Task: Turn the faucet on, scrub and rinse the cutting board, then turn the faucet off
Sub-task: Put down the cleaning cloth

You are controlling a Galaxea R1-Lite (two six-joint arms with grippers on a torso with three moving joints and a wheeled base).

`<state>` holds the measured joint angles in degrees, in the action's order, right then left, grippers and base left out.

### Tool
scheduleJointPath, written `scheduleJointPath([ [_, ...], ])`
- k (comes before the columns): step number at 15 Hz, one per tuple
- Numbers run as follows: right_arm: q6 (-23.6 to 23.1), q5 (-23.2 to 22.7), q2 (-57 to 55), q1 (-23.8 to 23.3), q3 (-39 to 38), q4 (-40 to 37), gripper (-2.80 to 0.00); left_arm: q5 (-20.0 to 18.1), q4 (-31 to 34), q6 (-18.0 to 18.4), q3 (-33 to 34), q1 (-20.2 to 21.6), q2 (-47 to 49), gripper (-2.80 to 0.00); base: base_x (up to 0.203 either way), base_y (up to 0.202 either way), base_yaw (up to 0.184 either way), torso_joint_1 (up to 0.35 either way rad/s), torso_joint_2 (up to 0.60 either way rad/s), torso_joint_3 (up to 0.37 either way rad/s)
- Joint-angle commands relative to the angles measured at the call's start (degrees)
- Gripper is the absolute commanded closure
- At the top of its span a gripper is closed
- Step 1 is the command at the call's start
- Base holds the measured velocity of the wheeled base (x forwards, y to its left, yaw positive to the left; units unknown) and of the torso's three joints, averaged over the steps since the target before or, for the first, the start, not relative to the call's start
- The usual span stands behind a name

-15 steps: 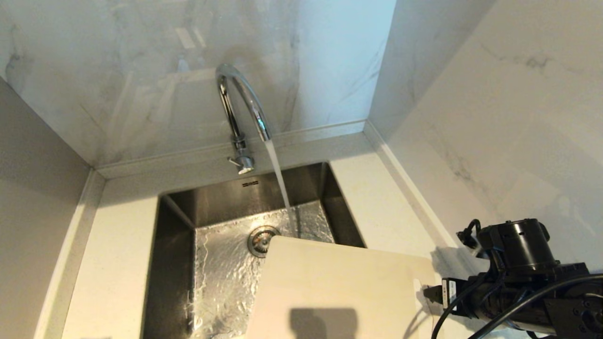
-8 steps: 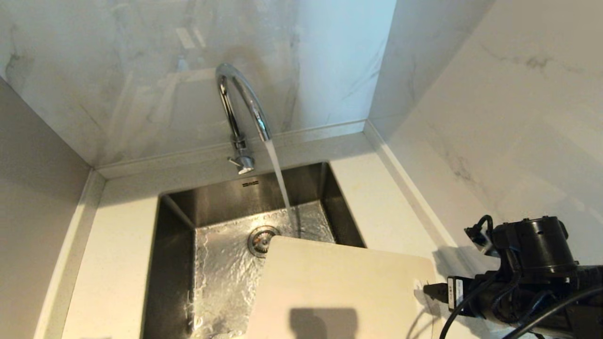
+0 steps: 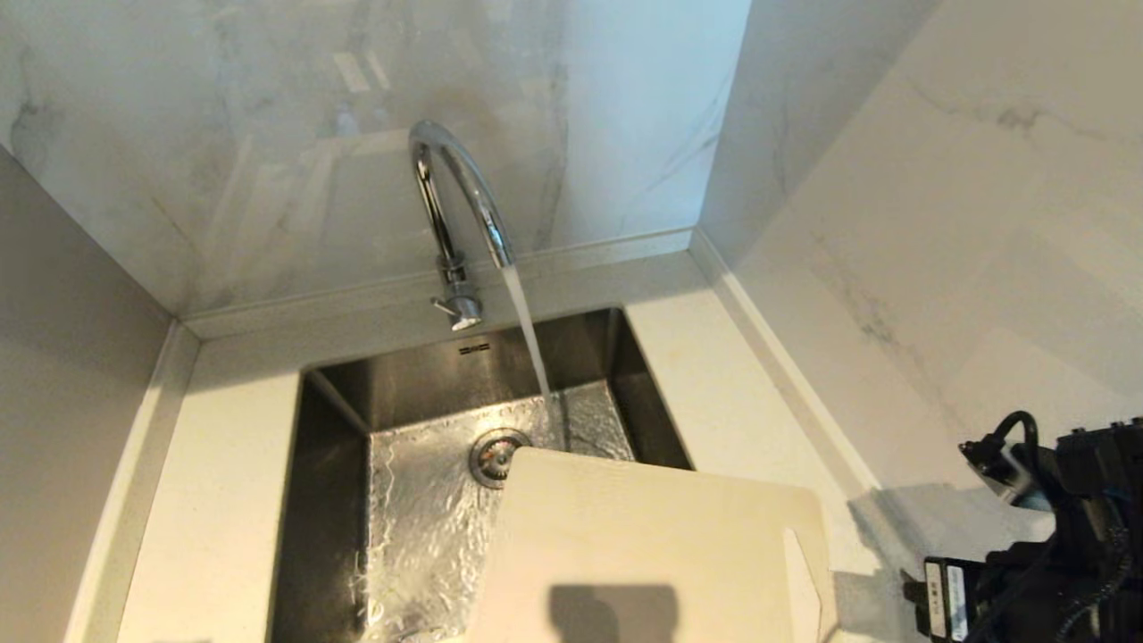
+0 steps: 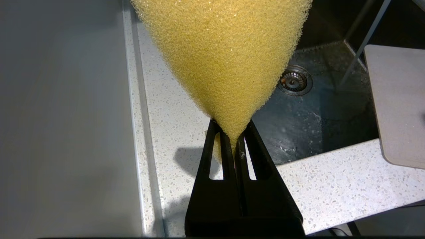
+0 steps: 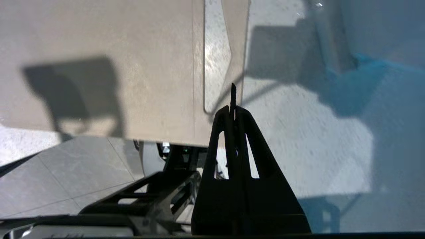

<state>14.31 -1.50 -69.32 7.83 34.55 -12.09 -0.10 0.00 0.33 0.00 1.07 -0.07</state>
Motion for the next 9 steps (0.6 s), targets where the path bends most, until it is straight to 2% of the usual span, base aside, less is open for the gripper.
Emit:
scheduleJointPath([
  [1, 0.17, 1.26, 9.32, 0.00, 2.86, -7.34, 0.00, 0.01, 0.00, 0.02, 0.02, 0.05, -0.11, 0.00, 0.000, 0.000, 0.000, 0.000, 0.00, 0.000],
  [3, 0.17, 4.96, 13.75, 0.00, 4.39, -12.03, 0.00, 0.01, 0.00, 0.02, 0.06, 0.05, -0.13, 0.00, 0.000, 0.000, 0.000, 0.000, 0.00, 0.000],
  [5, 0.32, 8.34, 16.09, -0.10, 4.52, -13.09, 0.00, 0.01, 0.00, 0.02, 0.03, 0.05, -0.13, 0.00, 0.000, 0.000, 0.000, 0.000, 0.00, 0.000],
  [7, 0.52, 9.37, 17.41, -1.17, 5.02, -14.59, 0.00, 0.01, 0.00, 0.02, 0.01, 0.03, -0.11, 0.00, 0.000, 0.000, 0.000, 0.000, 0.00, 0.000],
  [9, 0.57, 12.27, 18.98, -1.49, 6.62, -15.60, 0.00, 0.01, 0.00, 0.02, 0.00, -0.02, -0.11, 0.00, 0.000, 0.000, 0.000, 0.000, 0.00, 0.000],
])
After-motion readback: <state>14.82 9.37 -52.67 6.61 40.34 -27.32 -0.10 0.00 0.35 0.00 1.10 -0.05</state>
